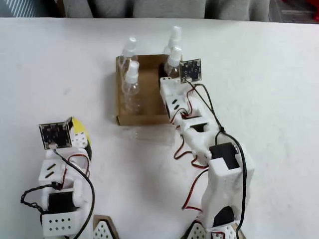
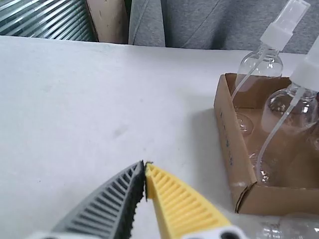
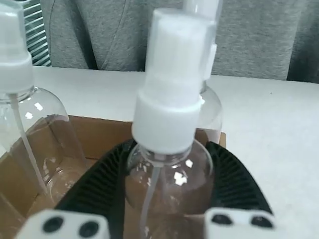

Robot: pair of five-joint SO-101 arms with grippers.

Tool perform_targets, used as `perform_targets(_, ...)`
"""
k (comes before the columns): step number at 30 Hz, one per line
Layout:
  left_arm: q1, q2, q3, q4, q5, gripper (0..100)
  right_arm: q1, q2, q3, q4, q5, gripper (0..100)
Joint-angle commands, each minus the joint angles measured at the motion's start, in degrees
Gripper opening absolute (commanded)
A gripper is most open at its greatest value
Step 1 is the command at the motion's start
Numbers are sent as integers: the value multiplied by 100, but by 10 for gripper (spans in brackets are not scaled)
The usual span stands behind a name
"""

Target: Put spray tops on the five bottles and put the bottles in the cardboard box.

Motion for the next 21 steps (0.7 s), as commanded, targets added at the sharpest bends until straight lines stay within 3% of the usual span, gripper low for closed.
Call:
perform_targets(1,-119,-84,-9,-158,-62,22,-31,-57,79,75,88,123)
perform_targets(14,-119,-84,-9,-158,-62,22,-40,-576,510,75,79,129)
perform_targets(21,-119,-84,-9,-158,-62,22,-110,-576,527,426,62,273)
